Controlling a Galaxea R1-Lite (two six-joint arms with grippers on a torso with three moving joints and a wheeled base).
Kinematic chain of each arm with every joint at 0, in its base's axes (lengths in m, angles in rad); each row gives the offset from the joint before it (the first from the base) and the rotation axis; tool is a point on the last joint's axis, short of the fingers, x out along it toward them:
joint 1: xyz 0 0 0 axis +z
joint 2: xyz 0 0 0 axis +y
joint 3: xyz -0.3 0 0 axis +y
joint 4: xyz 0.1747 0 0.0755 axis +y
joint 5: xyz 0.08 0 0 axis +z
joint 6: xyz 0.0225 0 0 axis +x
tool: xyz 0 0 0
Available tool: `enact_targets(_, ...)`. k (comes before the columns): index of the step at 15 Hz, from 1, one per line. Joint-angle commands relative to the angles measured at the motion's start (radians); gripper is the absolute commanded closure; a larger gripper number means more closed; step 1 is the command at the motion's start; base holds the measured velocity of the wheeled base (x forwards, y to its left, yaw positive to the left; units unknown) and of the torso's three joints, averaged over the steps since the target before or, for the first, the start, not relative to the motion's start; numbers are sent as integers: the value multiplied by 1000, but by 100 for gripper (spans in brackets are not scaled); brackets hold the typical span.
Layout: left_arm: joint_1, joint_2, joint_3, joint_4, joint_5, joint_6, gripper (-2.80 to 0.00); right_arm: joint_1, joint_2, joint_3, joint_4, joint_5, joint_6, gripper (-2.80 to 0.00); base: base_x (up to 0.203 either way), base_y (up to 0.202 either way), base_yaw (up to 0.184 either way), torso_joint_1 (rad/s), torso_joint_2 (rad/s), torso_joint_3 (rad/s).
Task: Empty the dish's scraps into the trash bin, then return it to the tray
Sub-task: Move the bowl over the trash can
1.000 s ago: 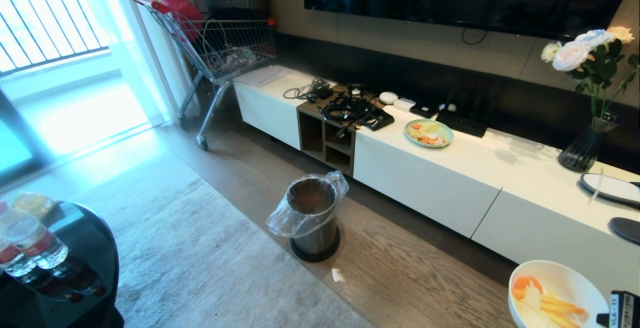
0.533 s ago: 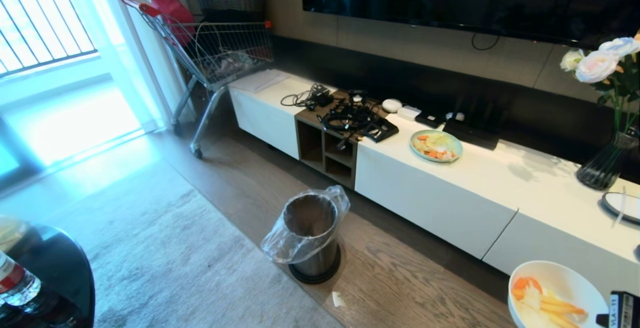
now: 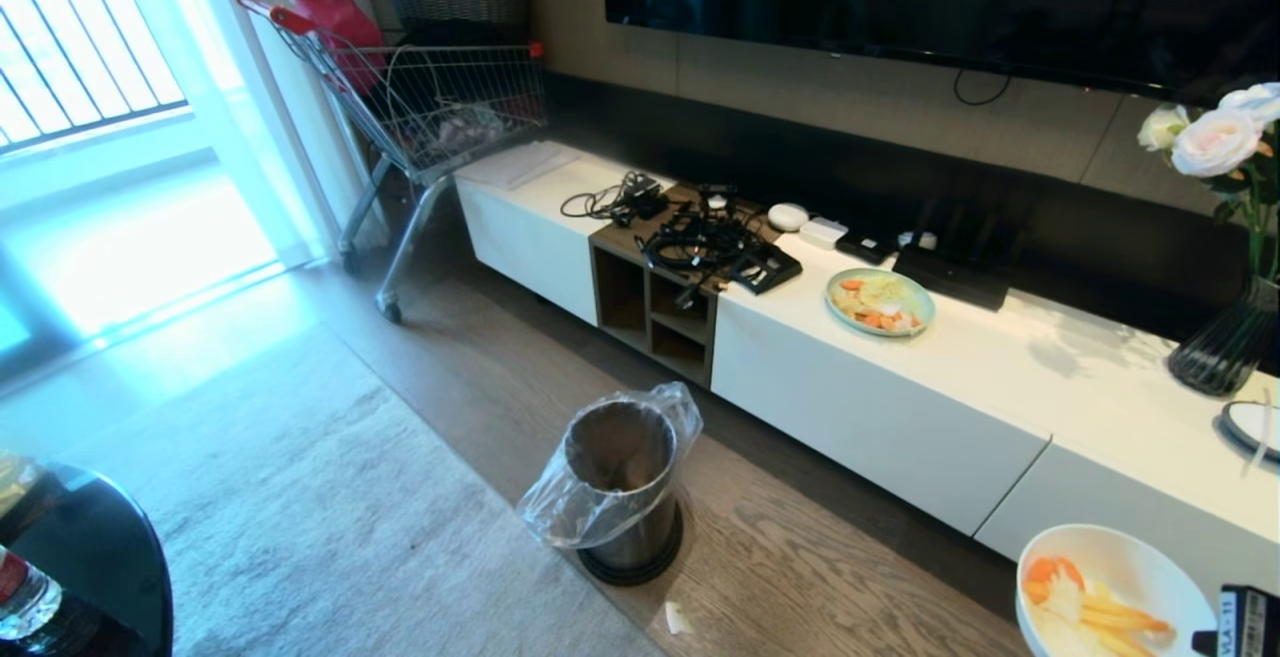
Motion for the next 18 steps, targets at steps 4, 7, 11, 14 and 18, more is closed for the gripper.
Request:
enact_targets(4, 0, 0, 0, 0, 0, 0, 0, 5, 0, -8, -4, -2, 0, 0, 0, 0, 0, 0, 0, 0)
enact_targets(7, 0, 0, 0, 0, 0, 0, 0, 14, 3, -38, -3, 0, 0, 0, 0, 0, 0, 0, 0, 0)
enact_targets(11, 0, 0, 0, 0, 0, 0, 0, 66, 13, -44, -4, 11, -9, 0, 0, 0, 0, 0, 0, 0)
enact_targets(14, 0, 0, 0, 0, 0, -1, 0, 82, 16, -53, -12, 112, -13, 0, 0, 0, 0, 0, 0, 0)
enact_targets(18, 0, 0, 0, 0, 0, -2, 0, 96, 26, -57, -15, 133, -41, 0, 0, 0, 0, 0, 0, 0)
